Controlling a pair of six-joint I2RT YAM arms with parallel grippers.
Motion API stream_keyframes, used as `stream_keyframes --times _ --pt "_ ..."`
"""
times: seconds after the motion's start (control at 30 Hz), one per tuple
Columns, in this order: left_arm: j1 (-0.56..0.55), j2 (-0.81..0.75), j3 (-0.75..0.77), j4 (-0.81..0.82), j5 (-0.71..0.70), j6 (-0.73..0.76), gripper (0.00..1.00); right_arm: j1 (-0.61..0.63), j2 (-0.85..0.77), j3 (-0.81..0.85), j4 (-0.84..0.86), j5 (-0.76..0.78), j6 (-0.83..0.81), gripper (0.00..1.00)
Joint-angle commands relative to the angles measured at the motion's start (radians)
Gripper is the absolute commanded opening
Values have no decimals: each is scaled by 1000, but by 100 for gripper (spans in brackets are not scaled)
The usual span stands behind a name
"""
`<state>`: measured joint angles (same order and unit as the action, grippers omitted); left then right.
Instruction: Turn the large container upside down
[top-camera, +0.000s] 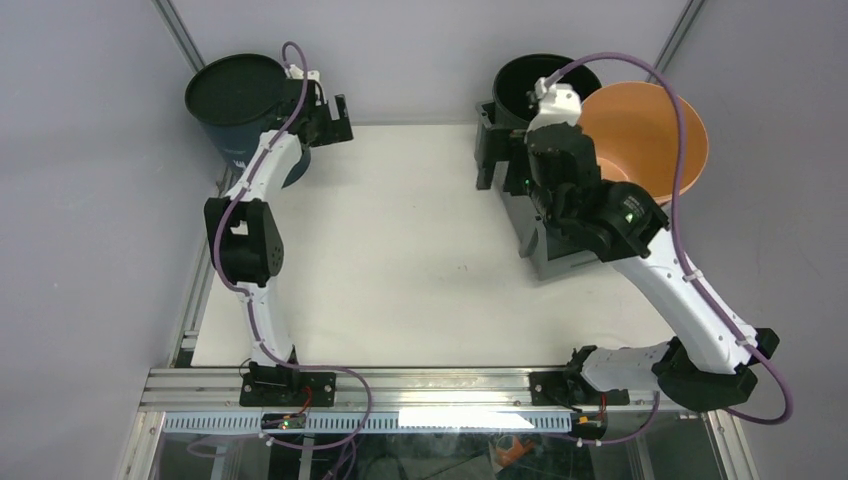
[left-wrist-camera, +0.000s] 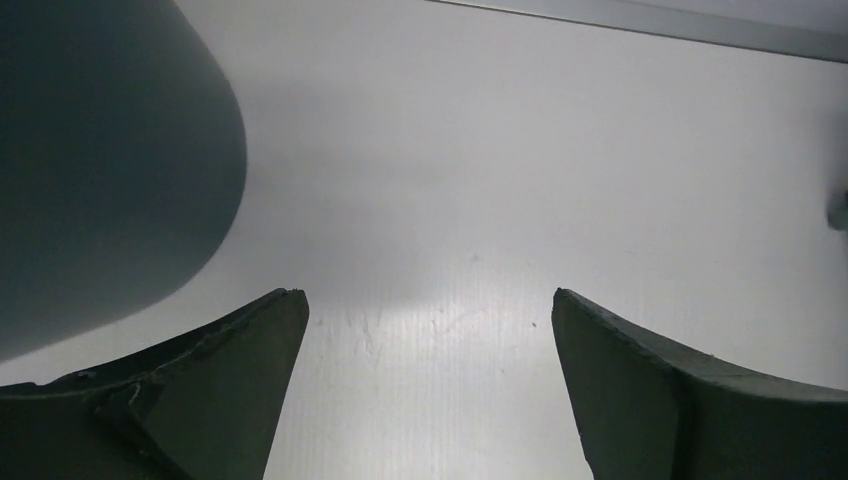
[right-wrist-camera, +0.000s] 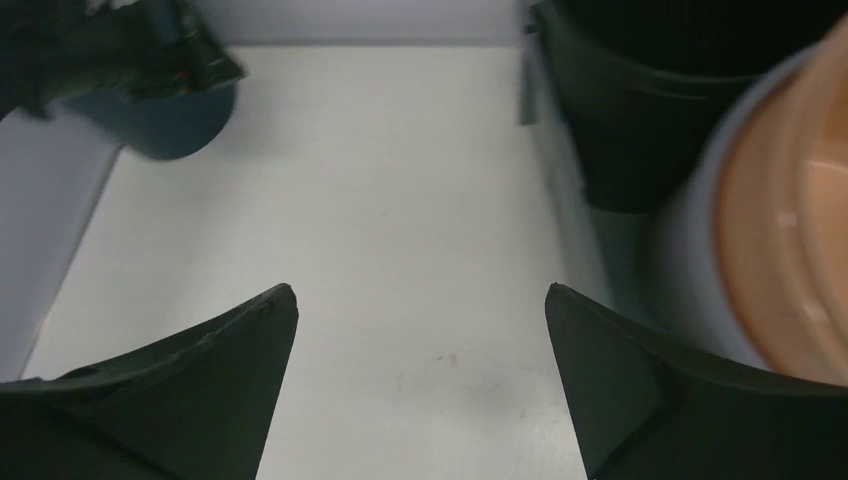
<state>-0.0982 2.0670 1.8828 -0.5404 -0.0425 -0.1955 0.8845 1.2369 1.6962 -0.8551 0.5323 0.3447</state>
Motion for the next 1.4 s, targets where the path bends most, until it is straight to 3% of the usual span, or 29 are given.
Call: stream_keyframes --times 0.0,0.33,0.47,0.6,0.83,0.93,1.17,1.23,1.33,1.37 --pt "-118 -183 -47 21 20 -9 99 -149 48 131 -111 204 -39 99" --pt "-359 -424 -303 53 150 -103 99 -251 91 174 -134 277 -170 94" --pt "-463 -490 -413 117 178 -167 99 -331 80 111 -61 276 -260 82" --pt "-549 -514 -475 146 200 -198 99 -455 98 89 -38 150 -306 64" --pt "-599 -564 -585 173 166 -253 99 -535 155 97 -85 -5 -306 30" --pt "-614 -594 -627 193 179 -277 99 -539 161 110 -86 -39 -320 27" --pt "-652 -582 -527 286 307 -409 99 -542 225 147 -132 -58 -334 36" --pt "-665 -546 -482 329 320 -470 99 -542 222 150 -135 -56 -331 29" --pt "-687 -484 -408 427 358 -552 99 -542 190 156 -122 -63 -328 2" --pt "-697 -462 -382 449 361 -573 99 -542 177 157 -118 -62 -323 0"
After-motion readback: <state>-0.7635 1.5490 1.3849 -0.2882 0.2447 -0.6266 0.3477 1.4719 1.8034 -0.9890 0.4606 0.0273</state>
